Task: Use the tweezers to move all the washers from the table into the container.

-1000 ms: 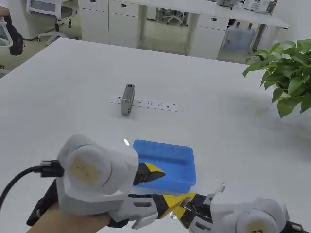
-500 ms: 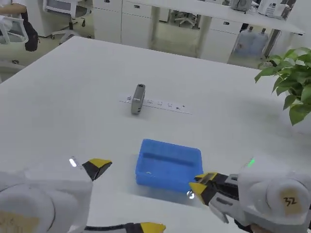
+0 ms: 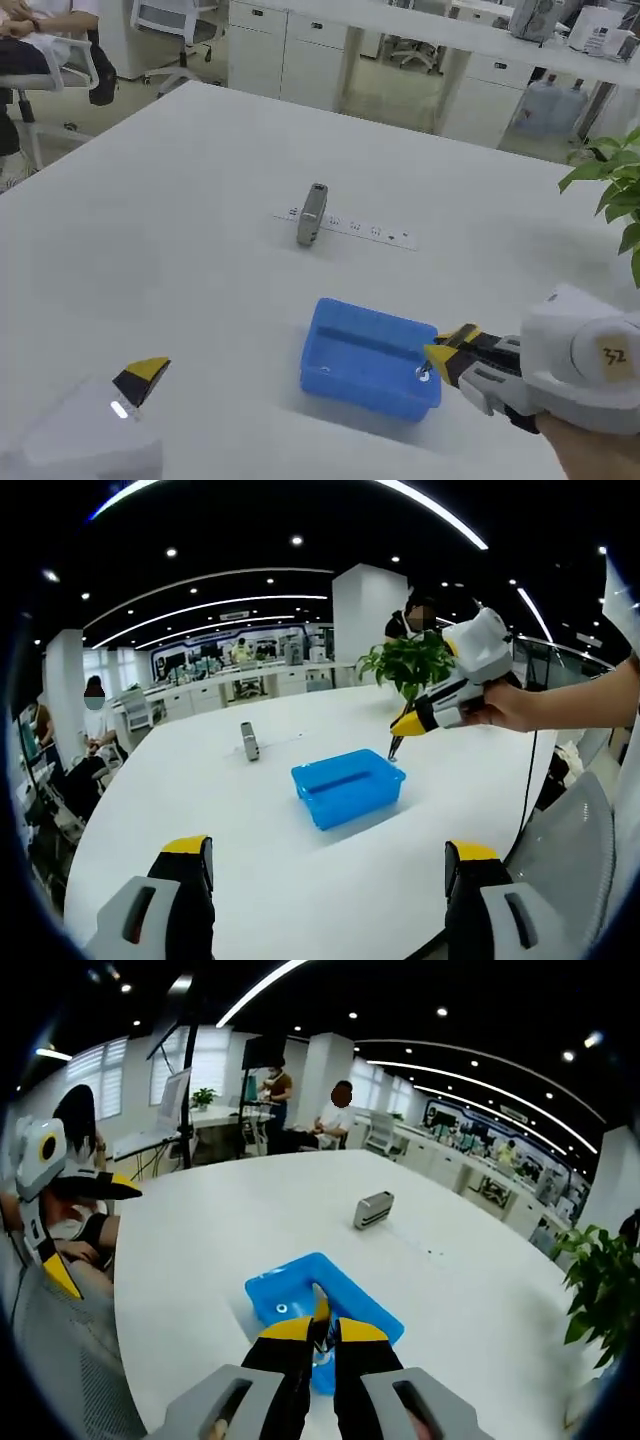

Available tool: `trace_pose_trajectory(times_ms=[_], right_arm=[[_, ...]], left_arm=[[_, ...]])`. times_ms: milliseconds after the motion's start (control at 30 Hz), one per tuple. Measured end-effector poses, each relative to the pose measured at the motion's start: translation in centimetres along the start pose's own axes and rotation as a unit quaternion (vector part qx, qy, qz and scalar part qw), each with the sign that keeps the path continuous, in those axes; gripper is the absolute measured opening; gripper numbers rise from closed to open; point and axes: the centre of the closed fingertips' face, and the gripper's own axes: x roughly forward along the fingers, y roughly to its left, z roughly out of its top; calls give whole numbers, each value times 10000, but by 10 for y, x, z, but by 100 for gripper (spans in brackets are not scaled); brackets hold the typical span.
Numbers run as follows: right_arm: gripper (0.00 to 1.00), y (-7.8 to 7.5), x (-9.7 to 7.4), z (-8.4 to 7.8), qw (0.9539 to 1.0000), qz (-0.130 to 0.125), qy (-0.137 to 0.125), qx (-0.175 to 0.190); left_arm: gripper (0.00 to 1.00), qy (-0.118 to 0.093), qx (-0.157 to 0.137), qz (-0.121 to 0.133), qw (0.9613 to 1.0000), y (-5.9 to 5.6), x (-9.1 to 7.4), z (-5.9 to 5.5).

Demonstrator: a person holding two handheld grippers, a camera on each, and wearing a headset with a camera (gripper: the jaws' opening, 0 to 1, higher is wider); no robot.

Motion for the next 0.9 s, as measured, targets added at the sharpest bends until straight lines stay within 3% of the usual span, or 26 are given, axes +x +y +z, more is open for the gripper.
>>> trace_pose_trajectory(times_ms=[33,200,233,400,900], right_arm=[[3,-1,3,-3,10000,-6,32,33],[3,-6,23,-23,9990,-36,228,390],[3,-8,28,-30,9987,-79,321,396],[3,-8,39,-50,9970,-86,586,491],[4,-2,50,-66,9953,-56,836,482]], left_arm=[[99,-12,14,123,9999,3,1,-2],[99,93,50,241,9997,5,7,-13],[99,187,140,348,9991,7,8,-16],[99,289,181,266,9991,4,13,-23],[99,380,405,453,9974,10,12,-29]])
